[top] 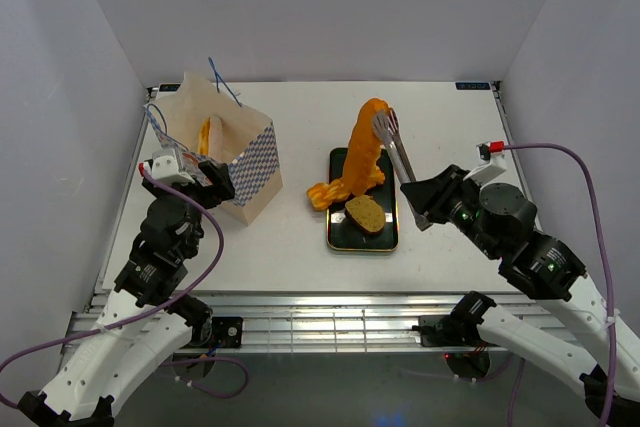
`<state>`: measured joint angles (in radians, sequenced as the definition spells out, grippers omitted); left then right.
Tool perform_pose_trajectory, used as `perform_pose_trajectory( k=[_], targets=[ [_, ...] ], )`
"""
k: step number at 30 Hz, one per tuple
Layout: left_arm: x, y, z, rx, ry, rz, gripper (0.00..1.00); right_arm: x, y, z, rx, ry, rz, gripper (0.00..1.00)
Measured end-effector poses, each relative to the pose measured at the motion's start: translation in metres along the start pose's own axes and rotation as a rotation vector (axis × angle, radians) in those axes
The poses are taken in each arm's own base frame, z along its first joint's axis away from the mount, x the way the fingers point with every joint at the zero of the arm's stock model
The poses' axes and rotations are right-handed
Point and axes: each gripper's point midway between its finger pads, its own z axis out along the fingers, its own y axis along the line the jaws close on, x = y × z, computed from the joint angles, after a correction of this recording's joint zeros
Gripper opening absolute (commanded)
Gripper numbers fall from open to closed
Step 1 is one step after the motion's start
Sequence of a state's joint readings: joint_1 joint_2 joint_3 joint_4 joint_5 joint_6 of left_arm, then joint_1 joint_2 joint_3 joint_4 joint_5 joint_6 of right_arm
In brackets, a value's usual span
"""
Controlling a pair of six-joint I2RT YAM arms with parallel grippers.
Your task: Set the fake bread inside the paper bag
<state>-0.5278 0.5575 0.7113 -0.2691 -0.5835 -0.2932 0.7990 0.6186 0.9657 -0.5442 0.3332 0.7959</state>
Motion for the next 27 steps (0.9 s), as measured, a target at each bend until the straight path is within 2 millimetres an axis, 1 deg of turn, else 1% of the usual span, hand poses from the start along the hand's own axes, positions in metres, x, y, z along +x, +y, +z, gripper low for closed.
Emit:
perform_pose_trajectory(
  k=[7, 14, 18, 23, 27],
  targets=[
    [0.000, 0.000, 0.000, 0.000, 0.000, 0.000, 0.97, -0.019, 0.022, 0.004, -0.049, -0.027, -0.035, 0.08],
    [-0.001, 0.000, 0.000, -0.001, -0.002, -0.001, 0.97, -0.031, 0.056, 0.013, -0.153, -0.033, -0.096, 0.08],
    [-0.004, 0.003, -0.002, -0.009, -0.014, -0.007, 0.97, -0.030, 0.076, 0.027, -0.216, -0.005, -0.138, 0.08],
    [-0.007, 0.005, -0.004, -0.014, -0.026, -0.014, 0.97, -0.021, 0.106, 0.047, -0.323, 0.062, -0.194, 0.08],
    [-0.007, 0.005, -0.004, -0.019, -0.027, -0.014, 0.97, -0.017, 0.127, 0.054, -0.419, 0.088, -0.218, 0.08]
  ],
)
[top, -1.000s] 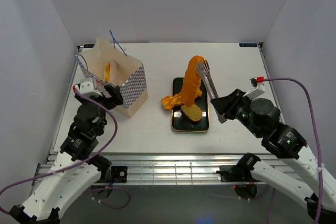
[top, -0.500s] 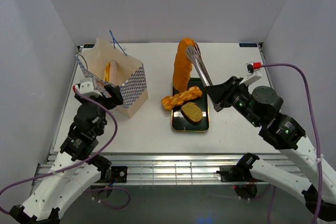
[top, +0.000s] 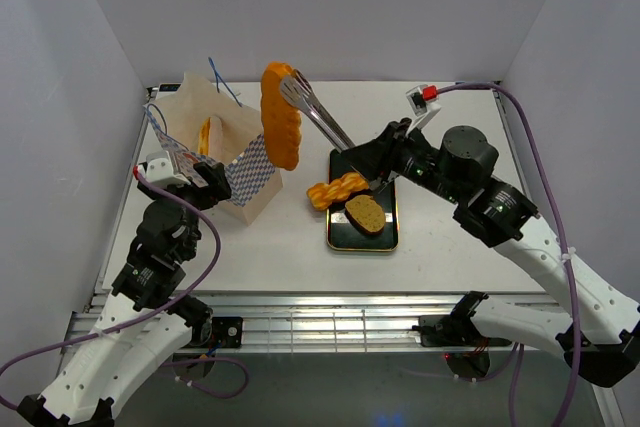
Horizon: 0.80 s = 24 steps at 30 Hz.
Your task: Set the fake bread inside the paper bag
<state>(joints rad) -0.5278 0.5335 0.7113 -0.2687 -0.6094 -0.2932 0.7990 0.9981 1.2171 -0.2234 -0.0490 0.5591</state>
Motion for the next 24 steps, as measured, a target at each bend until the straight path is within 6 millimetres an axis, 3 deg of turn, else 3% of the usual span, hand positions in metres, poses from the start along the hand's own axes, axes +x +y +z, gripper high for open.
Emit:
perform_pose_trajectory(
  k=[4, 14, 19, 24],
  targets=[
    [0.000, 0.001, 0.000, -0.004, -0.001, 0.000, 0.97, -0.011, 0.019, 0.007, -0.087, -0.010, -0.022, 0.08],
    [0.000, 0.001, 0.000, -0.005, -0.001, 0.000, 0.97, -0.066, 0.073, 0.031, -0.264, -0.096, -0.087, 0.08],
    [0.000, 0.001, 0.000, -0.005, -0.001, 0.000, 0.97, -0.071, 0.080, 0.051, -0.290, -0.089, -0.107, 0.08],
    [0.000, 0.001, 0.000, -0.006, 0.000, 0.002, 0.97, -0.064, 0.073, 0.075, -0.280, -0.060, -0.134, 0.08]
  ],
)
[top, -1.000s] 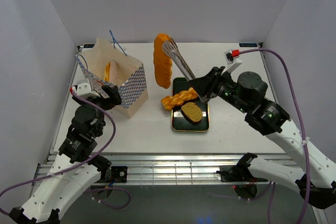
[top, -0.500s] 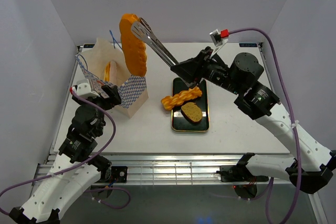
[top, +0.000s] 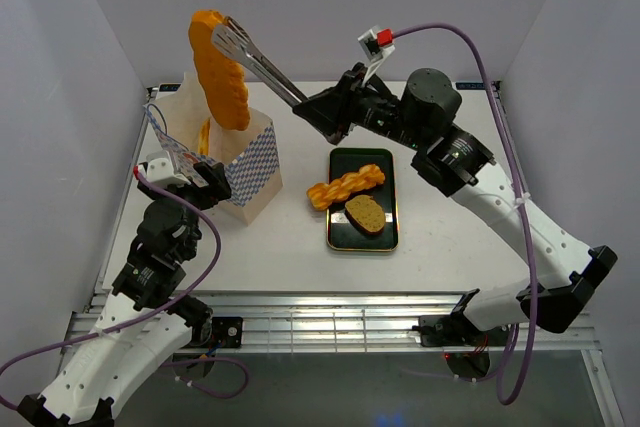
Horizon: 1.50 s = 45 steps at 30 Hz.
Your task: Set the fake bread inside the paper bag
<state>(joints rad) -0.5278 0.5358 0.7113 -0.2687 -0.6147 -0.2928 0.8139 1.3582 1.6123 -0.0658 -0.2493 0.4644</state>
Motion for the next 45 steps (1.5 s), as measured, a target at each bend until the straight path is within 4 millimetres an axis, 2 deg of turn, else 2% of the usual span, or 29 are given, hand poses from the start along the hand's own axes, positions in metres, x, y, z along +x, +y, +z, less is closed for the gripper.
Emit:
perform_pose_trajectory(
  k=[4, 10, 13, 14, 17, 19, 27, 33, 39, 42, 45],
  targets=[
    [0.000, 0.000, 0.000, -0.001, 0.000, 0.000, 0.97, 0.015, -0.017, 0.014, 0.032, 0.038, -0.026, 0.08],
    [0.000, 0.000, 0.000, -0.003, -0.001, 0.000, 0.97, 0.051, -0.044, 0.031, 0.079, 0.136, -0.039, 0.10],
    [0.000, 0.000, 0.000, -0.003, -0.001, 0.000, 0.97, 0.067, -0.053, 0.040, 0.084, 0.186, -0.037, 0.19],
    [0.000, 0.000, 0.000, -0.003, -0.001, 0.000, 0.97, 0.071, -0.055, 0.042, 0.085, 0.200, -0.035, 0.25],
    [0.000, 0.000, 0.000, -0.003, -0.001, 0.000, 0.97, 0.082, -0.057, 0.045, 0.082, 0.242, -0.025, 0.35],
    [0.000, 0.000, 0.000, -0.002, -0.001, 0.000, 0.97, 0.085, -0.056, 0.047, 0.078, 0.258, -0.025, 0.37],
    [0.000, 0.000, 0.000, -0.002, -0.001, 0.000, 0.97, 0.078, -0.047, 0.056, 0.035, 0.262, -0.036, 0.42],
    [0.000, 0.000, 0.000, -0.002, -0.001, 0.000, 0.97, 0.059, -0.034, 0.058, 0.007, 0.225, -0.052, 0.42],
    [0.000, 0.000, 0.000, -0.003, 0.001, 0.001, 0.97, 0.052, -0.034, 0.054, 0.026, 0.208, -0.061, 0.42],
    [0.001, 0.000, 0.001, -0.004, 0.004, 0.003, 0.97, 0.045, -0.032, 0.039, 0.055, 0.183, -0.073, 0.42],
    [0.001, 0.000, 0.001, -0.003, 0.005, 0.004, 0.97, 0.030, -0.025, 0.009, 0.091, 0.130, -0.092, 0.43]
  ],
)
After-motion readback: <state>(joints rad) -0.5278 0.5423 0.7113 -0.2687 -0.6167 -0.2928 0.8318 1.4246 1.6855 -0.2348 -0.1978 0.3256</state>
